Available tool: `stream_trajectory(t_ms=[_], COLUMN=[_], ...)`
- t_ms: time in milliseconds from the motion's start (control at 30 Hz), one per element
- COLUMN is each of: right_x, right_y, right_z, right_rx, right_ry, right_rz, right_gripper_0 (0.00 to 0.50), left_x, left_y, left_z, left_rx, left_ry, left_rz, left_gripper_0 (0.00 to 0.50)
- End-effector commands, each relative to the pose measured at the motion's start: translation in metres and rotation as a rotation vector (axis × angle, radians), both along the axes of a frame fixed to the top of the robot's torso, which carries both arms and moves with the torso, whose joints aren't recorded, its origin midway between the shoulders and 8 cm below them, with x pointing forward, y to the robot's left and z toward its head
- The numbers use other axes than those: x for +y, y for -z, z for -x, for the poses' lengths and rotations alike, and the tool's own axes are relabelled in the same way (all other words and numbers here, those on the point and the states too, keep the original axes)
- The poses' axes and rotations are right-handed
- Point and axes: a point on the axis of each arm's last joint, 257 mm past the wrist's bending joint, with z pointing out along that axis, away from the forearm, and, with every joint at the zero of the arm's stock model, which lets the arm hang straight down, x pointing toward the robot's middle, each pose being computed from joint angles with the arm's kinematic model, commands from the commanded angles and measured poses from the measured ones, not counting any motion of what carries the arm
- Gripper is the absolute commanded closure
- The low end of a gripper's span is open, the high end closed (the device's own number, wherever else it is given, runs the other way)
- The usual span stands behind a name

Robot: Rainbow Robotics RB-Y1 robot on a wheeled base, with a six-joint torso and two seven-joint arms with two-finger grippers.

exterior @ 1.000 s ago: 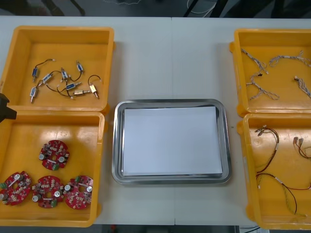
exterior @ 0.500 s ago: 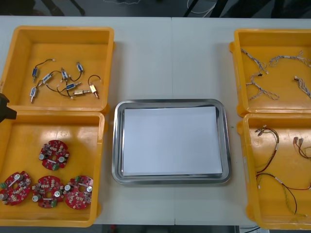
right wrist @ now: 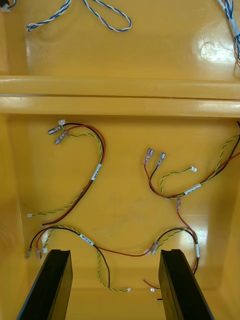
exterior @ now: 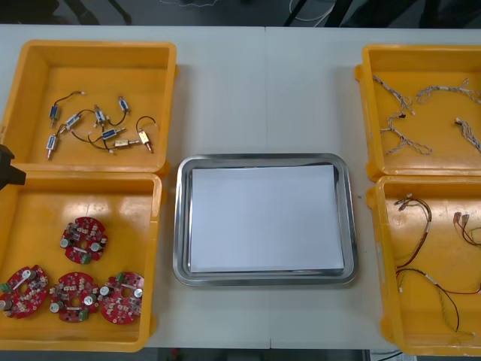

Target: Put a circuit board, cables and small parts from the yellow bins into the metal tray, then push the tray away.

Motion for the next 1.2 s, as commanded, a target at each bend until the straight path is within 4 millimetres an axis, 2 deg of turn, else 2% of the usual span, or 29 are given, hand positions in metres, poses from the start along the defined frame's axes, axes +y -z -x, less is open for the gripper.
stream_trajectory(t_ms=[33, 1200], right_x=[0.0021, 0.0021], right_y=[-0.0103, -0.0103], right_z=[-0.0037, -0.0037], right_rx=[-0.024, -0.024], right_ry=[0.009, 0.009], right_rz=[0.016, 0.016], right_gripper_0=[0.0, 0.0], left_x=[0.0, 0.0], left_y=[0.0023, 0.0023], left_z=[0.0042, 0.0042], left_rx=[0.006, 0.006], left_ry=[-0.053, -0.053], left_rz=[0.01, 0.01], left_gripper_0=[0.0, 0.0])
